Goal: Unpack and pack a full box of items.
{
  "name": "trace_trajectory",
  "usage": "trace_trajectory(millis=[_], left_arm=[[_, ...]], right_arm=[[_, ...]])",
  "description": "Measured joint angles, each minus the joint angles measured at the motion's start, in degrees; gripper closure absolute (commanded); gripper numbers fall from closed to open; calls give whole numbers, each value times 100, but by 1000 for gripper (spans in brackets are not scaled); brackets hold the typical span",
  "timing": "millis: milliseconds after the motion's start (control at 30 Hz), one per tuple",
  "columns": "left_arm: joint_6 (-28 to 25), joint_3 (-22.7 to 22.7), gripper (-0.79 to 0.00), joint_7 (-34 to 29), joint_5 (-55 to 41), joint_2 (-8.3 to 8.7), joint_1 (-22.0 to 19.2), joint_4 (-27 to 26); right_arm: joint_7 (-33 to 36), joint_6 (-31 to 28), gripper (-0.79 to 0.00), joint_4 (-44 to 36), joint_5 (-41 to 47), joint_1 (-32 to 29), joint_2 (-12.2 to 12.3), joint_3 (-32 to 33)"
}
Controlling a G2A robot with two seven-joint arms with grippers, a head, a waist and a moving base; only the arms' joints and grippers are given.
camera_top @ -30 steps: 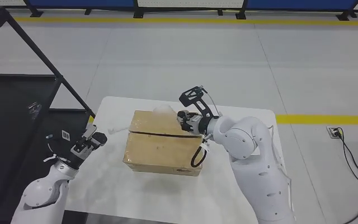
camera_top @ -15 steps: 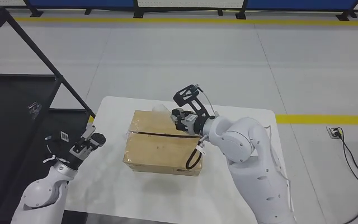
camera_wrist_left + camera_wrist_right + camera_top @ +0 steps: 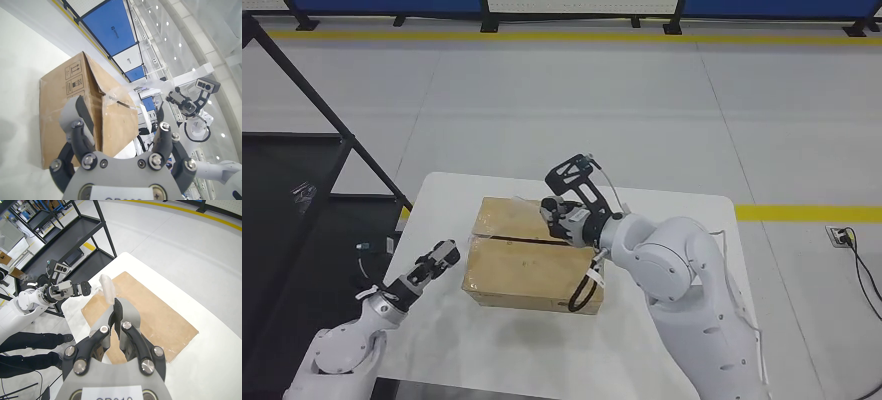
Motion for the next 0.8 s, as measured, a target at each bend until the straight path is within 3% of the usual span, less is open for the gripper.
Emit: trace_trajectory(millis=[367, 500, 800], left_arm=[[117, 262, -135, 135, 292, -24, -132, 144], [172, 293, 0, 152, 320, -23, -165, 172], [131, 121, 0, 142, 212, 14, -182, 57]], right_arm=[[-51, 100, 0, 94, 65, 90, 35, -110], [-70, 113, 0, 93, 80, 94, 51, -132], [-121, 89, 0, -19, 161, 21, 100, -119]])
